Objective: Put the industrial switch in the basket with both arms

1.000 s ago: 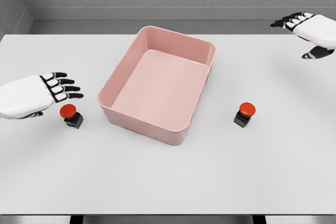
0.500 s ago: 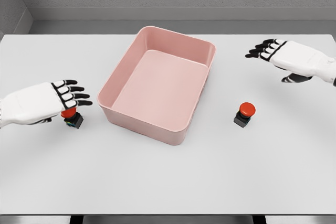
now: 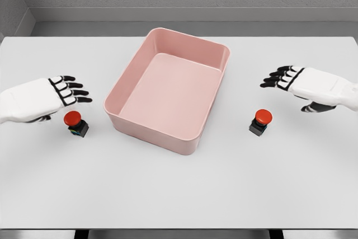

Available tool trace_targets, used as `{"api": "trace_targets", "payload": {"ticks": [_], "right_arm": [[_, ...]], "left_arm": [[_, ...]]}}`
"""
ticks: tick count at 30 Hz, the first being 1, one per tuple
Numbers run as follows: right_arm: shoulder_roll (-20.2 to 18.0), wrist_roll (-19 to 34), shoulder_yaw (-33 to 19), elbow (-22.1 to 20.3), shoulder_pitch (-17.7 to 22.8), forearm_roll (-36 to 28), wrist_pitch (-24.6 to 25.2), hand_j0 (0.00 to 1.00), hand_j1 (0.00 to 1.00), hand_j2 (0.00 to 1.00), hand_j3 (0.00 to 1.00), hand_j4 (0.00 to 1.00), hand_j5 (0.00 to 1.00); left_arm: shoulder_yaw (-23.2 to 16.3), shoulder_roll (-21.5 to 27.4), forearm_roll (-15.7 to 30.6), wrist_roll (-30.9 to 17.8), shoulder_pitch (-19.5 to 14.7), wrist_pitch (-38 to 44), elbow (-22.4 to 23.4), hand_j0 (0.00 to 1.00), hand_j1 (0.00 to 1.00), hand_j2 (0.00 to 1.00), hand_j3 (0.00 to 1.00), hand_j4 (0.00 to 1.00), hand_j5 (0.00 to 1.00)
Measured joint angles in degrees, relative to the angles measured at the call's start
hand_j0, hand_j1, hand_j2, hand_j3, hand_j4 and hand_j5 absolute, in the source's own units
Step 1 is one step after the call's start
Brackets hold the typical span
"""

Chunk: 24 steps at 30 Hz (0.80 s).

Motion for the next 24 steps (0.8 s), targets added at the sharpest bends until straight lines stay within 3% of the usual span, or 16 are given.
{"api": "trace_targets", "payload": {"ticks": [7,24], "right_arm": [[0.5,0.2,0.0,-1.7,1.2,-0.1,0.0,1.00,1.00,1.00,1.00,1.00,1.00],[3.3,0.6,3.7,-2.5,1.5,0.4,0.0,1.00,1.00,1.00,1.00,1.00,1.00]], "left_arm": [[-5.1,-0.2,-0.8,0.0,-0.8,0.0,0.8,0.94,0.94,0.94,0.94,0.94,0.94],[-6.1,-1.7,-1.8,0.0,-1.0,0.0,1.6,0.91,0.91,0.91,0.91,0.91,0.91]]}}
